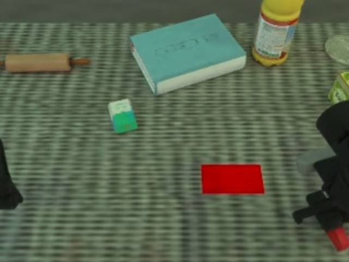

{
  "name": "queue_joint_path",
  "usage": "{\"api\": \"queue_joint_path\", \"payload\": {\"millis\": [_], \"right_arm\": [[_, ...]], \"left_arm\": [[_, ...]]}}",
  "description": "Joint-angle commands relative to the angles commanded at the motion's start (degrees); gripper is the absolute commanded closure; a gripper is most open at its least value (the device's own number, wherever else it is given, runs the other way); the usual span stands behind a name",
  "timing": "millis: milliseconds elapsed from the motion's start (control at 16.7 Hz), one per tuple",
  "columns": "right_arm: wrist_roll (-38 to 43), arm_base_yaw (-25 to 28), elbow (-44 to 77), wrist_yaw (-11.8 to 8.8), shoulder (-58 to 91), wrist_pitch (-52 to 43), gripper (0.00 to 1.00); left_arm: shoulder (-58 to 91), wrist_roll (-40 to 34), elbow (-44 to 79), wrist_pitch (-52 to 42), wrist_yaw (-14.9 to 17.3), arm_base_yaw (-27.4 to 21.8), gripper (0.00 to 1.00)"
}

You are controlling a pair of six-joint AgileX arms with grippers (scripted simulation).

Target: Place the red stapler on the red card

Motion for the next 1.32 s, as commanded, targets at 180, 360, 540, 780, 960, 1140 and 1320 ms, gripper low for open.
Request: {"api": "queue_joint_path", "payload": {"millis": [180, 360, 540, 780, 960, 1140, 1320], "right_arm": [[0.1, 0.0, 0.2, 0.0, -0.1, -0.2, 1.0], [0.0, 0.1, 3.1, 0.0, -1.5, -4.3, 1.0], [-0.1, 0.1, 7.9, -0.1, -4.5, -13.2, 1.0], [-0.3, 0.2, 13.8, 0.0, -8.9, -23.4, 1.0], [-0.4, 0.2, 15.1, 0.0, -10.1, -25.1, 1.0], [-0.3, 0.1, 14.9, 0.0, -9.9, -25.0, 1.0], [1.5, 0.6, 15.9, 0.0, -9.0, -25.3, 1.0]], "left_arm": [[0.0, 0.0, 0.0, 0.0, 0.0, 0.0, 0.0], [0.0, 0.0, 0.0, 0.0, 0.0, 0.0, 0.0], [0.0, 0.0, 0.0, 0.0, 0.0, 0.0, 0.0], [0.0, 0.0, 0.0, 0.0, 0.0, 0.0, 0.0], [0.0, 0.0, 0.0, 0.0, 0.0, 0.0, 0.0], [0.0, 0.0, 0.0, 0.0, 0.0, 0.0, 0.0], [0.0, 0.0, 0.0, 0.0, 0.0, 0.0, 0.0]]}}
